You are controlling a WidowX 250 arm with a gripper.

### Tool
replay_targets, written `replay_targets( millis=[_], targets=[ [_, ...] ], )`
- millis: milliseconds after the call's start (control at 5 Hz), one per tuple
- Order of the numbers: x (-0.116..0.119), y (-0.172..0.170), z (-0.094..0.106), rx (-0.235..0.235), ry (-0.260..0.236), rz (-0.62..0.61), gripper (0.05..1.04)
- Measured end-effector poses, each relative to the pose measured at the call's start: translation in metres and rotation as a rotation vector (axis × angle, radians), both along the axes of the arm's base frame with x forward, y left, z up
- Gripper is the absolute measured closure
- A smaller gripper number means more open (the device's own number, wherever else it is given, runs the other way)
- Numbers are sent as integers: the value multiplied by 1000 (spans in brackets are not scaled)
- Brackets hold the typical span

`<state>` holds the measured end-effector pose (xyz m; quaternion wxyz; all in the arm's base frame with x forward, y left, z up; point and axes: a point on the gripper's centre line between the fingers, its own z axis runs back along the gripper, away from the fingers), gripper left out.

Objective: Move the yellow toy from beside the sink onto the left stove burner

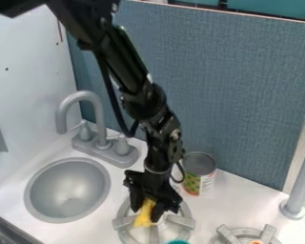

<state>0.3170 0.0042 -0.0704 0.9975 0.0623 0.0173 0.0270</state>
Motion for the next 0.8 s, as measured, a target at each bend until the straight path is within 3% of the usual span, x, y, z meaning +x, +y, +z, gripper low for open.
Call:
replay_targets(
  millis=[200, 600, 800],
  targets=[
    [-2, -1, 3, -8, 9, -8, 87],
    [-5, -6, 65, -44, -132, -38, 81],
    [-6, -7, 76, -45, -147, -59, 81]
  ],
)
